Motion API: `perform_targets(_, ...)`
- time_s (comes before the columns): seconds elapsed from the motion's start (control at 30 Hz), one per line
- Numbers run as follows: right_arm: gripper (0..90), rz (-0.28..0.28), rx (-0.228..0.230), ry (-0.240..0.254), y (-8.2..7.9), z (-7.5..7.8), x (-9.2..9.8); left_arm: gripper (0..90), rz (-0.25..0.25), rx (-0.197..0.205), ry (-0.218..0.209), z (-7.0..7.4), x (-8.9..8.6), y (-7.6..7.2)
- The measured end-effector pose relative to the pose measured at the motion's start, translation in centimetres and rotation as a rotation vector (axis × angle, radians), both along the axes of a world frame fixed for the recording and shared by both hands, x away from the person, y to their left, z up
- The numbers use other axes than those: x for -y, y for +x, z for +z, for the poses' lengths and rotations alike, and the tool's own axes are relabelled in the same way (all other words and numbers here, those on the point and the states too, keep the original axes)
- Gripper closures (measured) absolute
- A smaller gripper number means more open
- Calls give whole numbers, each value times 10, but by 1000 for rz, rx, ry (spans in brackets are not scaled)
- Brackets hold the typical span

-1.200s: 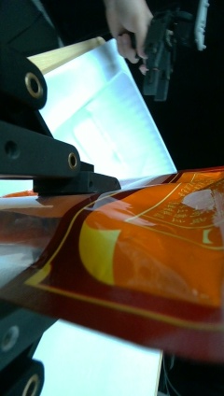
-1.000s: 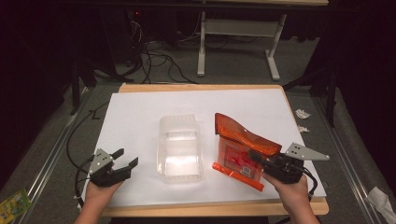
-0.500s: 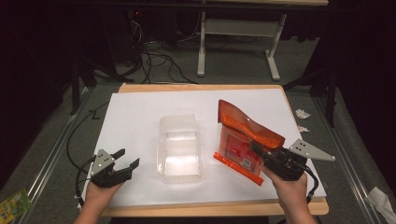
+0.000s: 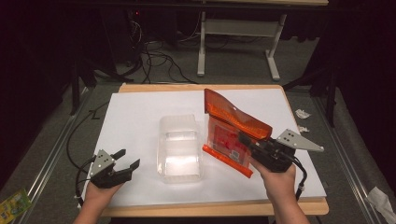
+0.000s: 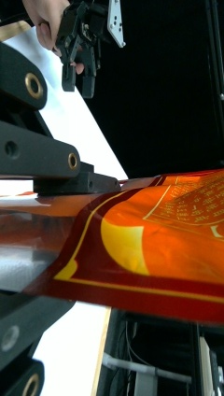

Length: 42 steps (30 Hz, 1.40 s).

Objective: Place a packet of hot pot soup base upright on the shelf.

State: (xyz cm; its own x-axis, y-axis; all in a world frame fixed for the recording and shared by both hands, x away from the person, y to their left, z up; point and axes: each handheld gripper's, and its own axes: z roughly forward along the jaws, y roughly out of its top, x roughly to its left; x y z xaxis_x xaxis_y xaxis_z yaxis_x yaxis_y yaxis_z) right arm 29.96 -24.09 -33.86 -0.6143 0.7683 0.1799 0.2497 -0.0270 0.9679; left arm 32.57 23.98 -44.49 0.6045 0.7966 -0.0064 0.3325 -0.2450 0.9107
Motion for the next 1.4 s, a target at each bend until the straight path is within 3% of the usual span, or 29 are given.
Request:
perform_targets(0.37,725,37,15,-6,14,8,-43,319,1,11,-7,1,-2,-1)
perform_targets(0.9,724,57,13,11,32,1,-94,302,-4,18,-1,1,-3,0)
perform_targets(1.23,724,46,1,19,41,-7,-116,89,7,13,-2,2,0,2)
perform_targets(1.33,725,38,-7,9,43,-11,-120,73,13,12,25,3,2,2)
perform_targets(1.4,724,35,-14,12,45,-14,-122,72,12,18,18,3,3,2)
